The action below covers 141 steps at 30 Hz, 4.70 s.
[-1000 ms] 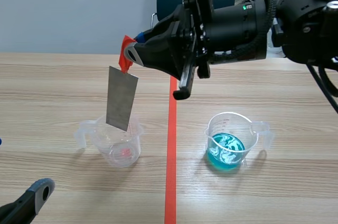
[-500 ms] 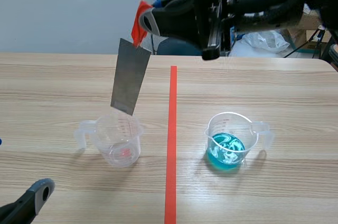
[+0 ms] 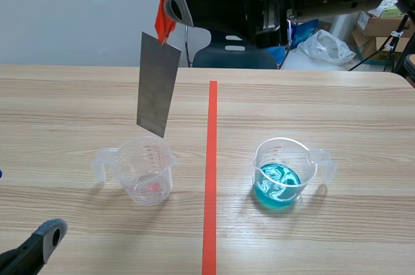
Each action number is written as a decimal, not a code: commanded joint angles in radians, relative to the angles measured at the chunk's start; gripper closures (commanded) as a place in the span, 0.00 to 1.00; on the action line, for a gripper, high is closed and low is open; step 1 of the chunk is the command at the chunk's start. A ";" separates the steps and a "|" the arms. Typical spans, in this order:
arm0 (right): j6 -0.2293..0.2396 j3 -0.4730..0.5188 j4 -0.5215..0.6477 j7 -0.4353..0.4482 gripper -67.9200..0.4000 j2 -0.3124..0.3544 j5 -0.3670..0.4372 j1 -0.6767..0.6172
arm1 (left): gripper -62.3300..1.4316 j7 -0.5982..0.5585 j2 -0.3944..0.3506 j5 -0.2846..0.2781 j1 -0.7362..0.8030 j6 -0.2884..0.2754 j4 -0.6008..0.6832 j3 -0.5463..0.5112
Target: Do the redox reaction experiment
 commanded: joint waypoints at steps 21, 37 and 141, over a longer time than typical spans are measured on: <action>0.034 0.100 0.015 -0.093 0.98 0.016 0.089 0.053 | 0.00 -0.014 0.005 -0.005 0.005 -0.002 0.018 -0.003; 0.034 0.103 0.015 -0.092 0.98 0.016 0.089 0.053 | 0.00 -0.014 0.005 -0.005 0.005 -0.002 0.018 -0.003; 0.060 0.103 0.015 -0.006 0.98 0.203 0.091 0.053 | 0.00 -0.013 0.005 -0.005 0.005 -0.002 0.018 -0.003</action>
